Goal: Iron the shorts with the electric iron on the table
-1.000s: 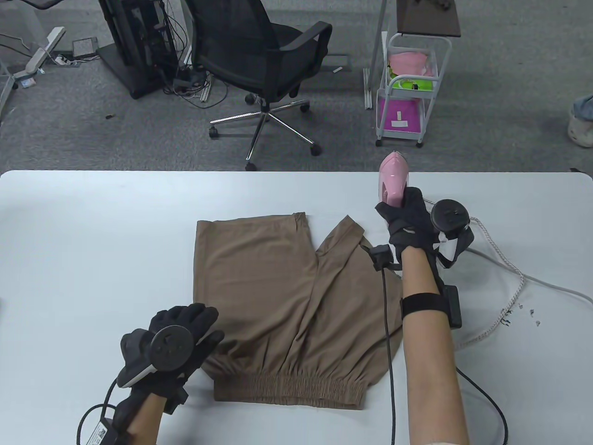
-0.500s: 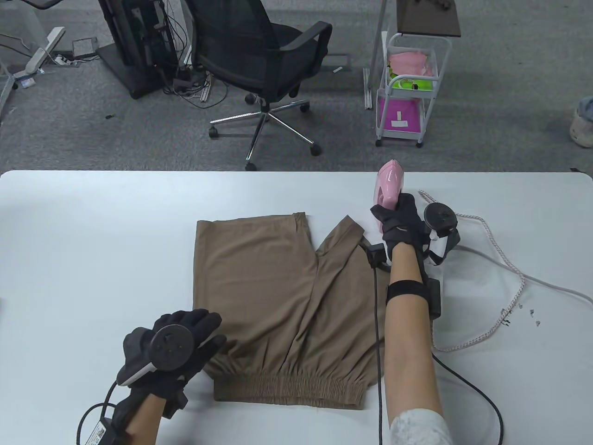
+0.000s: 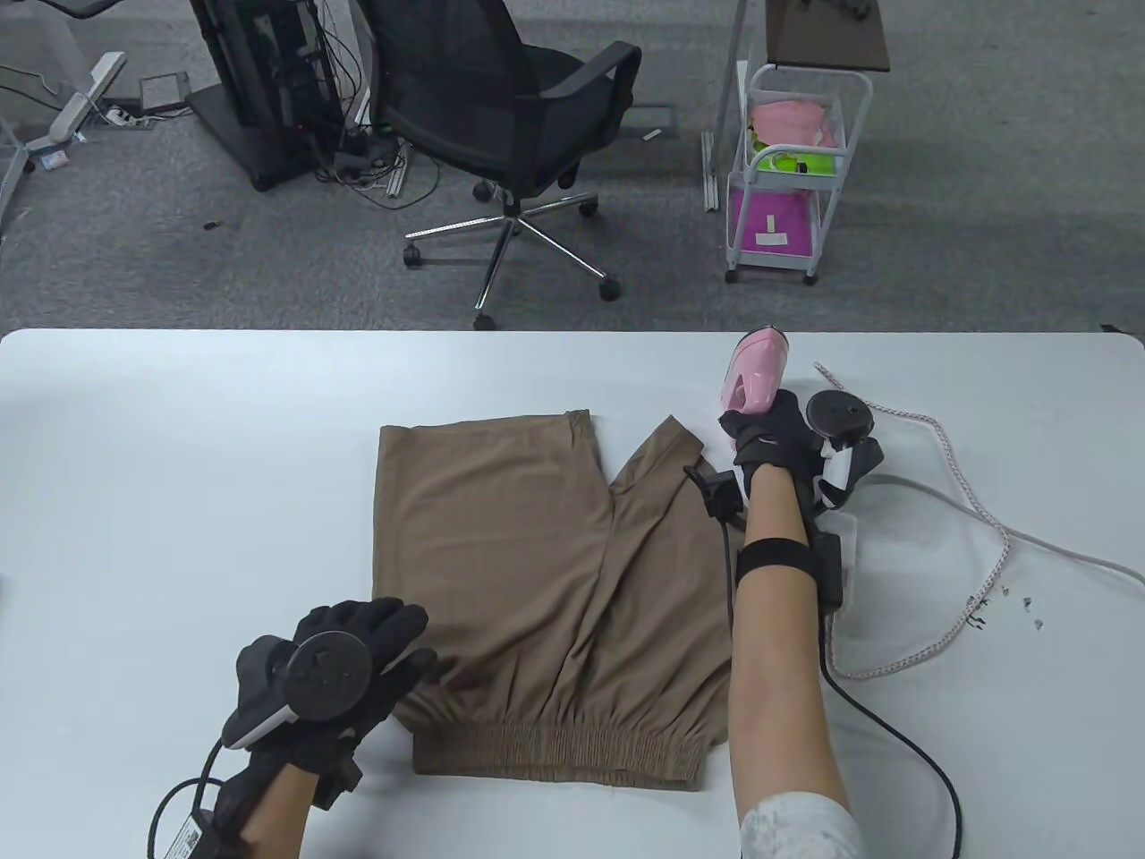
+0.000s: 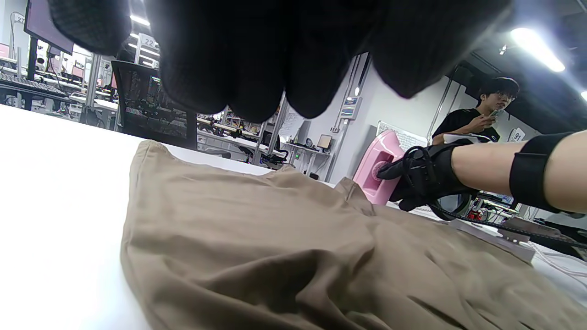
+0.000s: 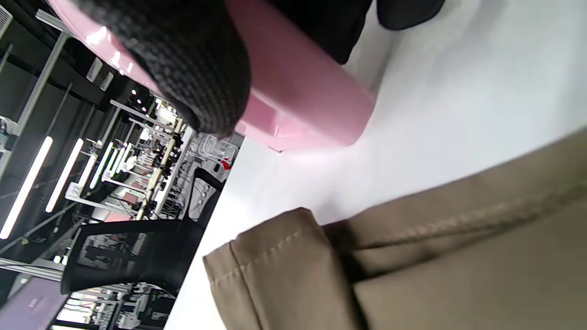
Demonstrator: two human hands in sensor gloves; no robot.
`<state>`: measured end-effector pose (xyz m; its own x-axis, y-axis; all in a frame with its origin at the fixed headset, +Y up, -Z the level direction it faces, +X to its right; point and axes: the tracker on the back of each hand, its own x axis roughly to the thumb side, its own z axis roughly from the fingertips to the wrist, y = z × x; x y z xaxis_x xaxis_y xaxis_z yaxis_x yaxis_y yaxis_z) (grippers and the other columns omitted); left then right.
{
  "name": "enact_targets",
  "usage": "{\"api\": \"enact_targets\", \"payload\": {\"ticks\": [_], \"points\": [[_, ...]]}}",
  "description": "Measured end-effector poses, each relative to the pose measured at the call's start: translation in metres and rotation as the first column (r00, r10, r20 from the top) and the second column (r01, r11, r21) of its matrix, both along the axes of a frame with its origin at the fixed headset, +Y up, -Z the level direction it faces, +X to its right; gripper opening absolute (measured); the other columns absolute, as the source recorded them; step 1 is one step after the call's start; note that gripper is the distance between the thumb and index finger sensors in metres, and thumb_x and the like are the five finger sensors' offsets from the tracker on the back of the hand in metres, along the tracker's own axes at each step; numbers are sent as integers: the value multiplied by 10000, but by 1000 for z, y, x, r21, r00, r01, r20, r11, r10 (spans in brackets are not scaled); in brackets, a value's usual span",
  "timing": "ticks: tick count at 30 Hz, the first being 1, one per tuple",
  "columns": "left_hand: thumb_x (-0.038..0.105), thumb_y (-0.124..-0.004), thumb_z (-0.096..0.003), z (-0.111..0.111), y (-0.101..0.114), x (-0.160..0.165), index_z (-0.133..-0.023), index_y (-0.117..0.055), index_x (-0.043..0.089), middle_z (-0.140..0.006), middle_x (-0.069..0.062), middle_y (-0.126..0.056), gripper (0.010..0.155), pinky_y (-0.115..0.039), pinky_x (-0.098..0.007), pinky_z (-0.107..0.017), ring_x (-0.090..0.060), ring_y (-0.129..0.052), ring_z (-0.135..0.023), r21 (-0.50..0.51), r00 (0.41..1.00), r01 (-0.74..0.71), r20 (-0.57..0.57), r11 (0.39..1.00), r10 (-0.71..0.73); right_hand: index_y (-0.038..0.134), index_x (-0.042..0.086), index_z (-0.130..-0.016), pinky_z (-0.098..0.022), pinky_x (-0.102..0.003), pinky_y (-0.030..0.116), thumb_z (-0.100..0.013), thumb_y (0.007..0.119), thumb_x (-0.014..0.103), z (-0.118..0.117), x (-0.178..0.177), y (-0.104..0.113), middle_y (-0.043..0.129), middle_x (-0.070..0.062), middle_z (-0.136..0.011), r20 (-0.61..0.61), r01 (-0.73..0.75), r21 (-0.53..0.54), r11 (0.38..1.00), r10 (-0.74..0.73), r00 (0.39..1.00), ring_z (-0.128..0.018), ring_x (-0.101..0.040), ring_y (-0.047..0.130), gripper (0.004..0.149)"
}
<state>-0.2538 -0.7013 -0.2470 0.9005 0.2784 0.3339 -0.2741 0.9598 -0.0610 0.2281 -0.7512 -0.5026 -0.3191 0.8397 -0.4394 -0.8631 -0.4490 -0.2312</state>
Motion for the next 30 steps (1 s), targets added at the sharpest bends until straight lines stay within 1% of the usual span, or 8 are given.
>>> {"api": "enact_targets", "payload": {"ticks": [6,9,12,17,20,24,28,30], "points": [[560,-734,-519,1,0,1,-1006,-755,268,-1048,-64,-785,568,-554,-696,-717,-360,-789,-945,0,1000,10,0,1000,-10,587,210,-1069,-706,-616,561,-552,912,384,5,-6,13,526,-137,-1095,-12,-12,-52,999,11,1000,-1013,-435,620,635],[560,-730,-521,1,-1,4,-1008,-752,267,-1049,-66,-781,568,-549,-696,-719,-362,-783,-948,9,1000,25,-1,1000,-25,486,153,-1133,-706,-622,552,-566,891,417,9,-10,26,470,-181,-1109,-43,-50,-86,995,47,998,-1016,-463,586,745],[561,-726,-522,3,-4,9,-1009,-749,268,-1052,-68,-777,569,-546,-696,-721,-362,-776,-953,21,998,69,6,997,-70,430,130,-1159,-699,-634,548,-579,871,447,16,-16,42,442,-222,-1113,-59,-167,-91,982,163,985,-1011,-494,567,795],[565,-722,-521,6,-3,19,-1008,-747,271,-1056,-46,-772,569,-540,-695,-725,-361,-769,-960,60,994,112,10,992,-112,445,157,-1170,-695,-627,577,-590,817,532,31,-29,75,481,-198,-1132,-124,-466,-58,883,456,881,-1012,-474,609,785],[563,-723,-521,8,-2,22,-1007,-750,270,-1053,-47,-775,568,-541,-697,-723,-362,-769,-959,79,992,120,17,990,-122,589,329,-1132,-693,-608,609,-601,788,555,44,-33,91,622,-60,-1132,-159,-583,20,812,579,800,-1006,-404,689,611],[563,-723,-520,12,-2,25,-1002,-754,274,-1050,-45,-780,563,-542,-697,-723,-361,-774,-956,103,987,153,29,983,-156,695,367,-1072,-685,-603,632,-601,772,566,63,-34,102,728,-35,-1080,-228,-649,125,750,659,717,-982,-368,749,516],[562,-724,-520,14,0,27,-1001,-756,273,-1047,-45,-783,562,-544,-697,-722,-359,-777,-955,119,987,150,39,981,-156,679,354,-1083,-689,-622,611,-597,769,562,83,-28,104,699,-58,-1096,-304,-679,212,703,708,638,-1006,-391,706,536],[563,-722,-520,15,1,27,-1000,-757,273,-1047,-45,-784,562,-544,-697,-723,-358,-776,-956,124,987,147,41,981,-153,662,347,-1094,-693,-629,601,-598,762,563,95,-23,102,681,-68,-1107,-323,-712,217,668,737,594,-1018,-398,686,550]]}}
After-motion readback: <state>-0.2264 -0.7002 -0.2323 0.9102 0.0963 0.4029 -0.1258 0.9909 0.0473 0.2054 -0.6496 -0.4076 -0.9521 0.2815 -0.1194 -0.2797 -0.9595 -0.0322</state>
